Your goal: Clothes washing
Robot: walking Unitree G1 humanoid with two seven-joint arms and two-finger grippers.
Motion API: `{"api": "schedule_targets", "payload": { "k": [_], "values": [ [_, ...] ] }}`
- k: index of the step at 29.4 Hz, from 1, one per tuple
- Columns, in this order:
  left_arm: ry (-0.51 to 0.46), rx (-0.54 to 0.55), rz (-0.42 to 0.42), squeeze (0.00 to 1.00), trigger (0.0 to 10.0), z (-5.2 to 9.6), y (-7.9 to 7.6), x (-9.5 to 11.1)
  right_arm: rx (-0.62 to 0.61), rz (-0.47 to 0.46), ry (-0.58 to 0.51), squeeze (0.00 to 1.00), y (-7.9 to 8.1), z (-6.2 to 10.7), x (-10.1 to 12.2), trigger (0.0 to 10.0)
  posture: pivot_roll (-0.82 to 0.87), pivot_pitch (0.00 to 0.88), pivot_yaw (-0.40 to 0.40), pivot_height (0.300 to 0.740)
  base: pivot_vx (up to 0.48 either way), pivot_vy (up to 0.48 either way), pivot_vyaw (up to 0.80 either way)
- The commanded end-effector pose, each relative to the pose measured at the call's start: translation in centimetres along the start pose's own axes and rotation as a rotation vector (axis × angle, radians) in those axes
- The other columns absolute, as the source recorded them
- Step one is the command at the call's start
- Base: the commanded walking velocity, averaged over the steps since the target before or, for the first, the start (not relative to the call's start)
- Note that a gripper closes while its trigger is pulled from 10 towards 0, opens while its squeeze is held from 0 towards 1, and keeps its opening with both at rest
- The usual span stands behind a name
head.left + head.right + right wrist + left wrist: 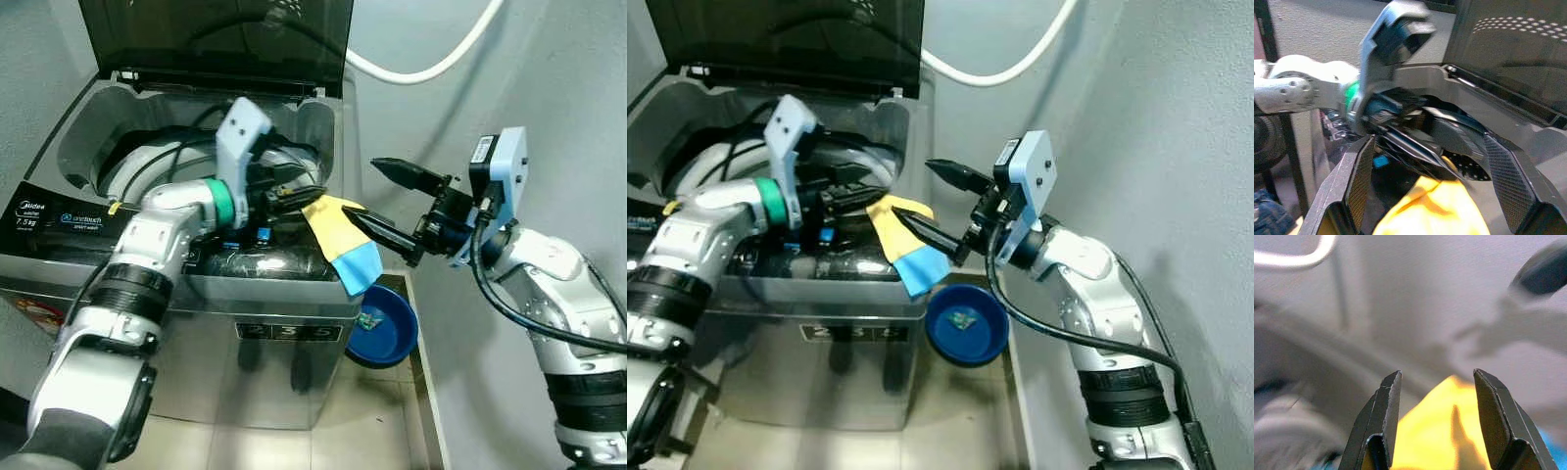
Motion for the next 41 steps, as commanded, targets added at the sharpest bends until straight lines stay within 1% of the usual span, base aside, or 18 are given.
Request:
{"api": "schedule_targets", "payload": {
  "k": [1,5,7,8,9,10,14,17,18,20,21,26,28,29,31,36,40,41],
  "values": [
    [0.046,-0.01,-0.007,0.0,10.0,-0.6,0.0,-0.7,0.006,-0.012,-0.013,0.0,0.5,0.1,0.1,10.0,0.04,0.141,0.009,0.74,0.0,0.0,0.0],
    [0.122,-0.004,0.011,0.0,10.0,-1.0,0.1,-2.0,-0.008,-0.01,-0.022,0.0,0.4,0.2,0.4,10.0,0.03,0.141,0.016,0.74,0.0,0.0,0.0],
    [0.185,0.006,-0.015,0.0,10.0,-0.8,0.2,-3.0,-0.016,-0.01,-0.026,0.0,0.3,0.3,0.5,10.0,0.03,0.141,0.019,0.74,0.0,0.0,0.0],
    [0.185,0.006,-0.015,0.0,10.0,-0.8,0.2,-3.0,-0.016,-0.01,-0.026,0.0,0.3,0.3,0.5,10.0,0.03,0.141,0.019,0.74,0.0,0.0,0.0],
    [0.229,0.001,-0.019,0.0,10.0,-0.4,0.2,-3.9,-0.025,-0.01,-0.029,0.0,0.2,0.4,0.6,10.0,0.03,0.14,0.022,0.74,0.0,0.0,0.0],
    [0.229,0.001,-0.019,0.0,10.0,-0.4,0.2,-3.9,-0.025,-0.01,-0.029,0.0,0.2,0.4,0.6,10.0,0.03,0.14,0.022,0.74,0.0,0.0,0.0],
    [0.283,-0.03,0.007,0.0,10.0,0.4,-0.3,-5.6,-0.039,-0.008,-0.029,0.0,0.0,0.5,0.6,10.0,0.04,0.139,0.018,0.74,0.0,0.0,0.0],
    [0.293,-0.035,0.016,0.0,10.0,0.6,-0.4,-6.1,-0.042,-0.008,-0.029,0.0,-0.1,0.5,0.6,10.0,0.04,0.139,0.015,0.74,0.0,0.0,0.0],
    [0.298,-0.027,0.016,0.0,3.4,0.6,-0.4,-6.4,-0.042,-0.008,-0.029,0.0,-0.2,0.4,0.6,10.0,0.04,0.139,0.012,0.74,0.0,0.0,0.0],
    [0.301,-0.021,0.015,0.0,3.4,0.6,-0.3,-6.5,-0.043,-0.008,-0.029,0.0,-0.2,0.4,0.6,10.0,0.04,0.139,0.012,0.74,0.0,0.0,0.0],
    [0.296,-0.007,0.014,0.0,0.0,0.6,-0.1,-6.5,-0.043,-0.008,-0.031,0.0,-0.2,0.3,0.6,10.0,0.05,0.139,0.009,0.74,0.0,0.0,0.0],
    [0.243,0.077,-0.042,0.0,0.0,0.5,1.0,-5.2,-0.04,-0.009,-0.035,0.0,-0.2,0.0,0.7,10.0,0.05,0.139,0.007,0.74,0.0,0.0,0.0],
    [0.205,0.144,-0.117,0.0,0.0,0.6,1.9,-4.0,-0.042,-0.01,-0.036,0.0,-0.2,0.0,0.7,10.0,0.04,0.137,0.007,0.74,0.0,0.0,0.0],
    [0.205,0.144,-0.117,0.0,0.0,0.6,1.9,-4.0,-0.042,-0.01,-0.036,0.0,-0.2,0.0,0.7,10.0,0.04,0.137,0.007,0.74,0.0,0.0,0.0],
    [0.163,0.218,-0.189,0.0,0.0,0.8,2.8,-2.7,-0.043,-0.009,-0.037,0.0,-0.2,0.0,0.7,10.0,0.04,0.136,0.007,0.74,0.0,0.0,0.0],
    [0.12,0.274,-0.214,0.0,0.0,1.2,3.7,-1.5,-0.045,-0.011,-0.038,0.0,-0.3,0.1,0.7,10.0,0.04,0.135,0.006,0.74,0.0,0.0,0.0],
    [0.101,0.277,-0.177,0.0,0.0,1.5,3.8,-1.4,-0.043,-0.01,-0.04,0.0,-0.3,0.0,0.8,10.0,0.05,0.129,0.002,0.74,0.0,0.0,0.0],
    [0.078,0.259,-0.155,0.0,5.8,1.4,3.5,-1.1,-0.043,-0.009,-0.04,0.0,-0.3,0.0,0.8,10.0,0.05,0.13,0.002,0.74,0.0,0.0,0.0]
  ]
}}
Point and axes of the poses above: a point about 5 cm out from each wrist's last joint towards the gripper, its own z axis pointing back from the gripper into the wrist, its own x axis along the axis of the wrist's last joint, y = z × x, the point moved 4 cm from there along -z, pointing out of the wrist towards the gripper, and after that the axes turned 2 degrees about -z, right-handed, at the moved point
